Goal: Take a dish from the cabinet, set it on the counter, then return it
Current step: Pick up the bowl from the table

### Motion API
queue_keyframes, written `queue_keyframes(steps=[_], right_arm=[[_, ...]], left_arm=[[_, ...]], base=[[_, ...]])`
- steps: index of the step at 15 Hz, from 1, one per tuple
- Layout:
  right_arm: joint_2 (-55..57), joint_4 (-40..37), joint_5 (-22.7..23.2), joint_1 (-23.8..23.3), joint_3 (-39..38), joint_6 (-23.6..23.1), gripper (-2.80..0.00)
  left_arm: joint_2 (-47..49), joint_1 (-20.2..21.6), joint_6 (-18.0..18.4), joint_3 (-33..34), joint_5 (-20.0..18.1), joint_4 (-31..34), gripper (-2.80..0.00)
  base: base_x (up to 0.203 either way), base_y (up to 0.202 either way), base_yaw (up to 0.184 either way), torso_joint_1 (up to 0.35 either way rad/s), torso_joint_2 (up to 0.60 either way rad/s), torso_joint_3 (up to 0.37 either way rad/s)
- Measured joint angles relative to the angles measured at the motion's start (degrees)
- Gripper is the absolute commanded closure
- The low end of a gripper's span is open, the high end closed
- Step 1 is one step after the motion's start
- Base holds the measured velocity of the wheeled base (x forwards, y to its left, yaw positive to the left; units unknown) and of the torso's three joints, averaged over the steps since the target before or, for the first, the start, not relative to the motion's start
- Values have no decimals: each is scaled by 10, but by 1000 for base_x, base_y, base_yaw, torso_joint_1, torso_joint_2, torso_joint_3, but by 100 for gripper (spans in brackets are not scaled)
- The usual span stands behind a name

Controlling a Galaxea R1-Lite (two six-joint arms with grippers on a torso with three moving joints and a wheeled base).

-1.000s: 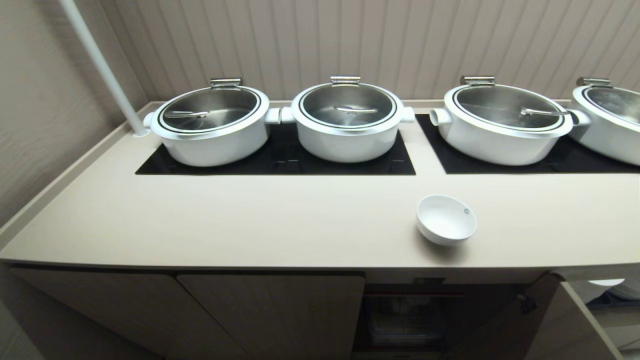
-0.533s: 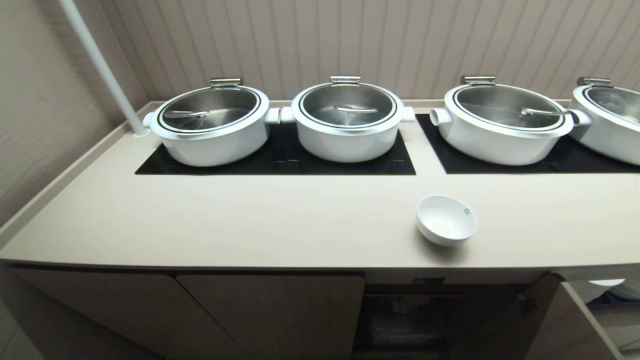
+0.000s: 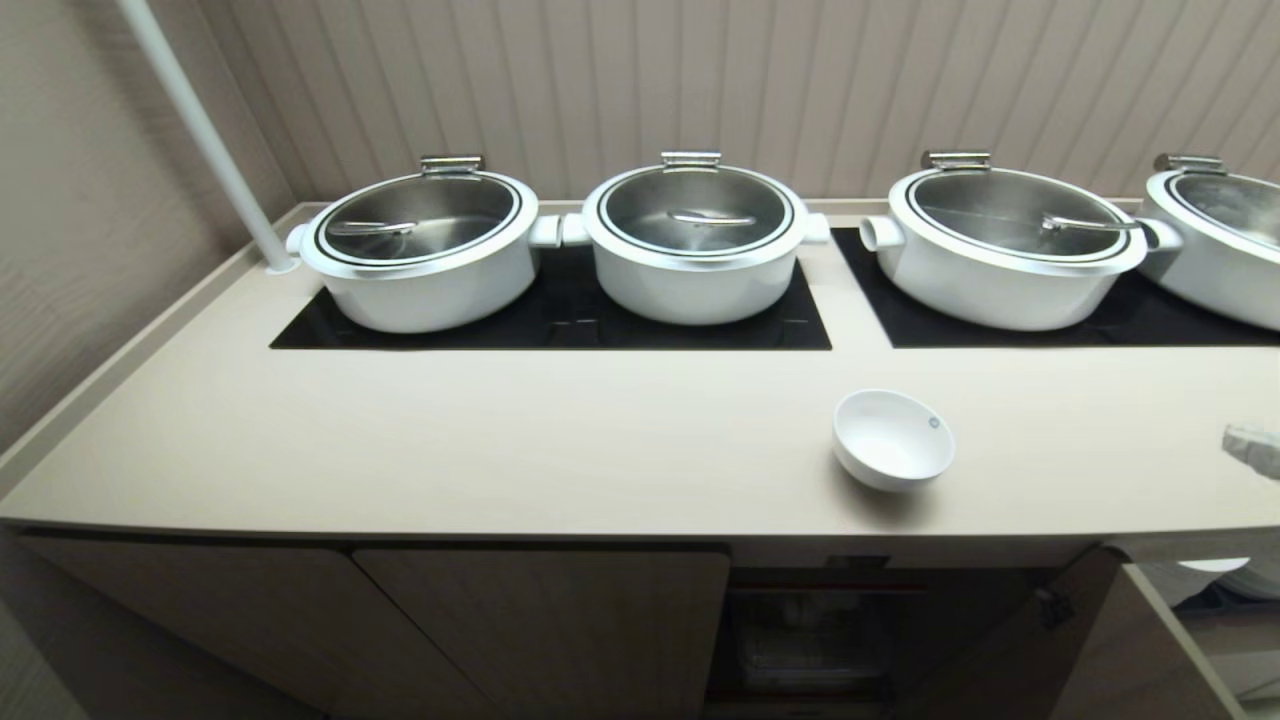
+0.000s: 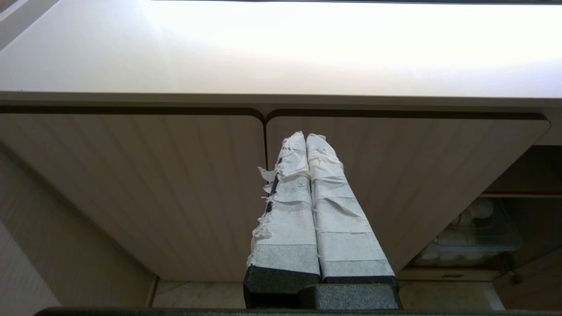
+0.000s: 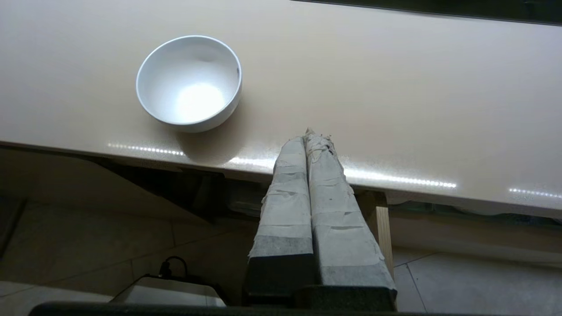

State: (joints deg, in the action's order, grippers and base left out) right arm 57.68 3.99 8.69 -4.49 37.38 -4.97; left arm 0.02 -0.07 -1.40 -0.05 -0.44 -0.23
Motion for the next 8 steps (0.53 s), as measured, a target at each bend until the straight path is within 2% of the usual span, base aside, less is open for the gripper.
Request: queue_keyframes(steps=[5,8], right_arm=[[113,-4,3,1,88,2,0],[187,-26,30,8,173,4,0]], left_arm=[[0,0,0,0,0,0,0],[0,0,0,0,0,0,0]], base=[[0,0,0,0,0,0],[0,0,0,0,0,0]])
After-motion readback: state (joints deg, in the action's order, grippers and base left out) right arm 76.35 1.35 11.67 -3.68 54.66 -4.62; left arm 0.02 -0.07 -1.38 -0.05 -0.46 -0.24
